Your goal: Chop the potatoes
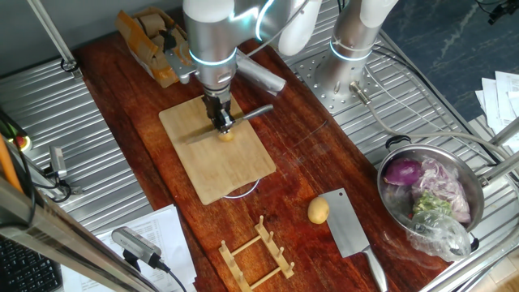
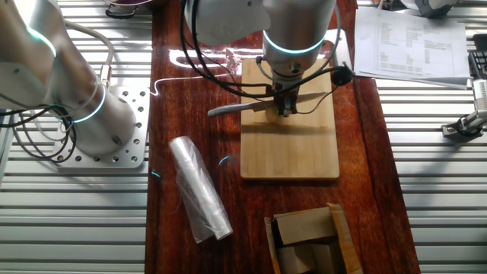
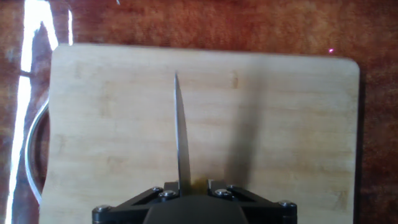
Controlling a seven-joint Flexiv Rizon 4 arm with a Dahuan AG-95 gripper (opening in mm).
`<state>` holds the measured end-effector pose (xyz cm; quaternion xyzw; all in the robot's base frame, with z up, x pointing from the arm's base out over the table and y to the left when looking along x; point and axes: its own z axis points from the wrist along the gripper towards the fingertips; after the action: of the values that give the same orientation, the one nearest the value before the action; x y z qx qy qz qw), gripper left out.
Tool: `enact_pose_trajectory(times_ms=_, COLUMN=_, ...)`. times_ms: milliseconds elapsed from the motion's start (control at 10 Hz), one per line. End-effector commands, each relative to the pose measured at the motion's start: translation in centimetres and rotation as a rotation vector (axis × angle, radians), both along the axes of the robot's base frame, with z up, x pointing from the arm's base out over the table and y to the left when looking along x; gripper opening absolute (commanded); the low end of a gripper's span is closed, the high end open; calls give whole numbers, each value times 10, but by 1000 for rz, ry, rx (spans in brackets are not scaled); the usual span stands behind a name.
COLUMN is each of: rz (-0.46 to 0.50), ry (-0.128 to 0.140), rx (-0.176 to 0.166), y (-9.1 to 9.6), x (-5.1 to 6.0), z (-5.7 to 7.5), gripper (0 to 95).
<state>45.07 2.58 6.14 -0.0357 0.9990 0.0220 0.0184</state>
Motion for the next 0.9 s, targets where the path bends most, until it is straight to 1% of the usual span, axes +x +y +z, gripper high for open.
enact_pose_trajectory(times_ms=100, rz=2, ry=9, rx=18, y=-1, x=-5, z=11, gripper=190)
enact_pose_trajectory(times_ms=200, rz=3, ry=20, rx=7, y=0, x=-5, z=16, gripper=190)
enact_pose_trajectory(times_ms=400, rz=1, ry=18, rx=9, y=0, x=-6, z=17, gripper=190)
enact_pose_trajectory(times_ms=500, rz=1, ry=17, rx=15, y=0, x=-7, z=20, gripper=190)
enact_pose_trajectory(times_ms=600, rz=1, ry=18, rx=21, y=0, x=-8, z=25, gripper=190)
enact_pose_trajectory(times_ms=800, rz=-7, ry=20, rx=27, y=1, x=-9, z=41, gripper=190)
enact_pose_trajectory(times_ms=900, rz=-10, ry=19, rx=32, y=1, x=-10, z=46, gripper=190)
